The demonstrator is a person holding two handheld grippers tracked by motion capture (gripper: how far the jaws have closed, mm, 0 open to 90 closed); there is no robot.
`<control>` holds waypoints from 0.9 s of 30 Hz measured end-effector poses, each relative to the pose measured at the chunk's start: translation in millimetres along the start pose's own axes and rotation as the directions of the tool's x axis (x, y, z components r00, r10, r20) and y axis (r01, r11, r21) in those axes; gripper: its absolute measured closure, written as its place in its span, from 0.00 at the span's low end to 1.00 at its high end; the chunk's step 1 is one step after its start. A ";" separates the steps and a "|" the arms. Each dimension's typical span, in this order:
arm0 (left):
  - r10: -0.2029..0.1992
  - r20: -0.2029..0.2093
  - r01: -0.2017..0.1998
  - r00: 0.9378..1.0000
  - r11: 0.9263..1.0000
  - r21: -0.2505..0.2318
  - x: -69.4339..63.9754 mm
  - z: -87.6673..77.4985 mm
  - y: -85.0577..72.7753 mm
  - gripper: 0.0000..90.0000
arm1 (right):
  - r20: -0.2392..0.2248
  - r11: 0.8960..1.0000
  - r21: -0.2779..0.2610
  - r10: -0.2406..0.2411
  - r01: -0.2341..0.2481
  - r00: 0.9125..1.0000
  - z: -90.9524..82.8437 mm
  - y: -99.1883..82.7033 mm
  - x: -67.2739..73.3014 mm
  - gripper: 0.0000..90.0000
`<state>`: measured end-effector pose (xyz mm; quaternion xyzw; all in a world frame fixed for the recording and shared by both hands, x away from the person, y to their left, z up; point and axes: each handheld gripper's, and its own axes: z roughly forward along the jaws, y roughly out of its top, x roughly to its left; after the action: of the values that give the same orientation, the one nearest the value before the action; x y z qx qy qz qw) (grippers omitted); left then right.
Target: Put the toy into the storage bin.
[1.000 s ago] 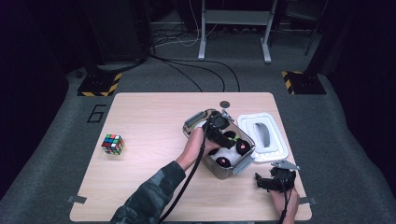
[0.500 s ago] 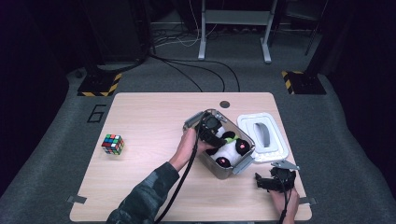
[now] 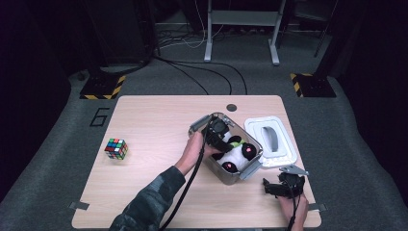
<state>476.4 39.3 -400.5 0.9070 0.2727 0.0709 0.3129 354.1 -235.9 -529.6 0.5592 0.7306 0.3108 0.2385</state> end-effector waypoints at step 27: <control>-0.165 -0.063 0.144 0.984 0.956 -0.254 54.7 -99.2 -67.2 0.15 | 0.000 1.000 0.000 0.000 0.000 1.000 0.0 0.0 0.0 0.02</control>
<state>462.5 165.4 -364.7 0.8328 0.3447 0.1175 0.4169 354.1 -235.9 -529.6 0.5592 0.7307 0.3108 0.2384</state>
